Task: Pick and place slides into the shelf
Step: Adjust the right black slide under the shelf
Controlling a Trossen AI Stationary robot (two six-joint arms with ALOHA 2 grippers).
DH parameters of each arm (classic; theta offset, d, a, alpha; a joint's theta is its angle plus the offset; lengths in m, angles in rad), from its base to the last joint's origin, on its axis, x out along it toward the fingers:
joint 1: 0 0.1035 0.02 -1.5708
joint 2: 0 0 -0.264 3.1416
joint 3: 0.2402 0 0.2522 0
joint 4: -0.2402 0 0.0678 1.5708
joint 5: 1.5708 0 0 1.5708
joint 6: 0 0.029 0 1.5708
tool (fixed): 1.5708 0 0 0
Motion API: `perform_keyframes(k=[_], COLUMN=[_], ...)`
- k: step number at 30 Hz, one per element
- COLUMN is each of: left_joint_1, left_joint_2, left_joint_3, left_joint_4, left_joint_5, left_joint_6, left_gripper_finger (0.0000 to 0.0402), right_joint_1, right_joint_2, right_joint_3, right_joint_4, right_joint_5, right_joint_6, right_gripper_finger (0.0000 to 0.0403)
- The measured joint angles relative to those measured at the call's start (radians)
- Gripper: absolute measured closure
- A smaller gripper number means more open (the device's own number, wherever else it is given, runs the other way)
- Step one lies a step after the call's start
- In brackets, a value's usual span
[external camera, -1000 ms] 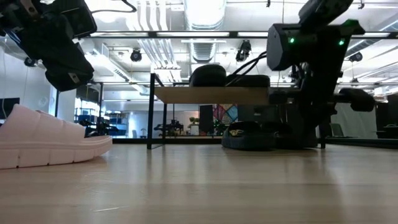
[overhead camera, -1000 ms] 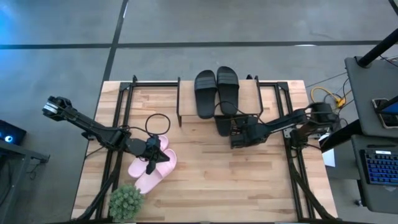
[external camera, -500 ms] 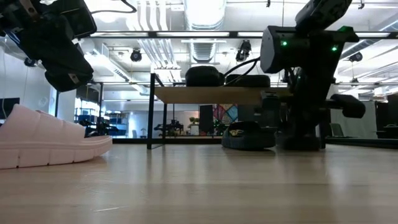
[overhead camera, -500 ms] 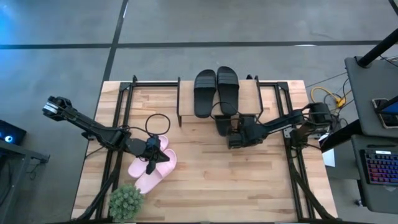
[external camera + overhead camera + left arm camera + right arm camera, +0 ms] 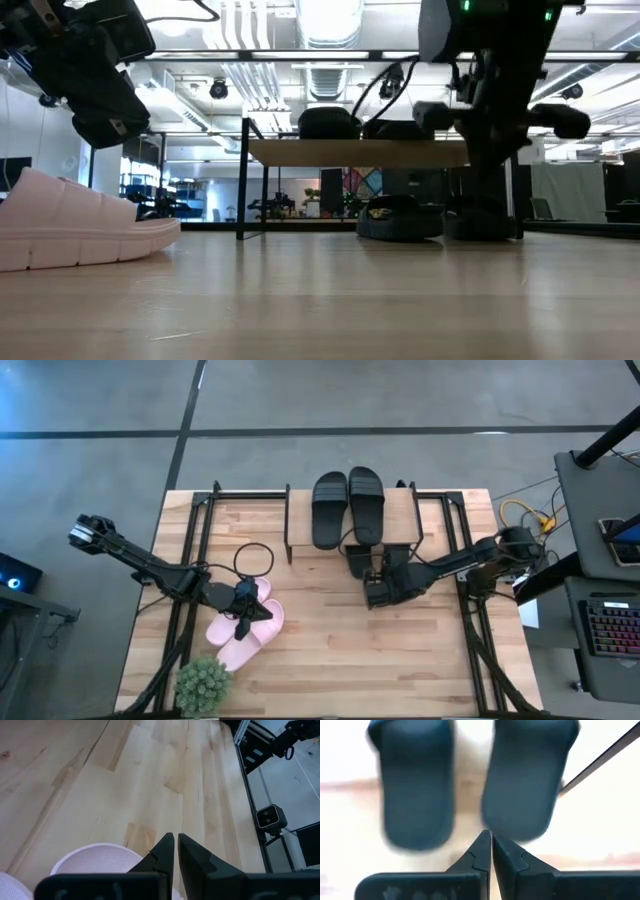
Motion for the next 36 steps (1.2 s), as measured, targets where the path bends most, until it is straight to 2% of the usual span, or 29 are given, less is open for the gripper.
perform_keyframes(k=[3,9,16,27,36], left_joint_1=[0.0,0.0,0.0,0.0,0.0], left_joint_2=[0.0,0.0,0.0,0.0,0.0], left_joint_3=[-0.001,-0.002,-0.003,-0.003,-0.003], left_joint_4=[0.0,-0.001,0.0,0.0,0.0], left_joint_5=[-0.002,-0.002,-0.002,-0.001,-0.001], left_joint_6=[0.0,0.0,0.001,0.0,-0.002], left_gripper_finger=[0.0391,0.0391,0.0391,0.0391,0.0391], right_joint_1=[0.035,0.076,0.049,0.005,0.005], right_joint_2=[0.01,0.021,0.023,0.093,0.102], right_joint_3=[-0.003,-0.093,-0.125,-0.129,-0.13], right_joint_4=[0.009,0.068,0.105,0.098,-0.05], right_joint_5=[-0.053,-0.108,-0.098,-0.07,-0.046], right_joint_6=[0.039,0.203,0.175,0.154,0.23], right_gripper_finger=[0.0394,0.0394,0.0394,0.0394,0.0394])
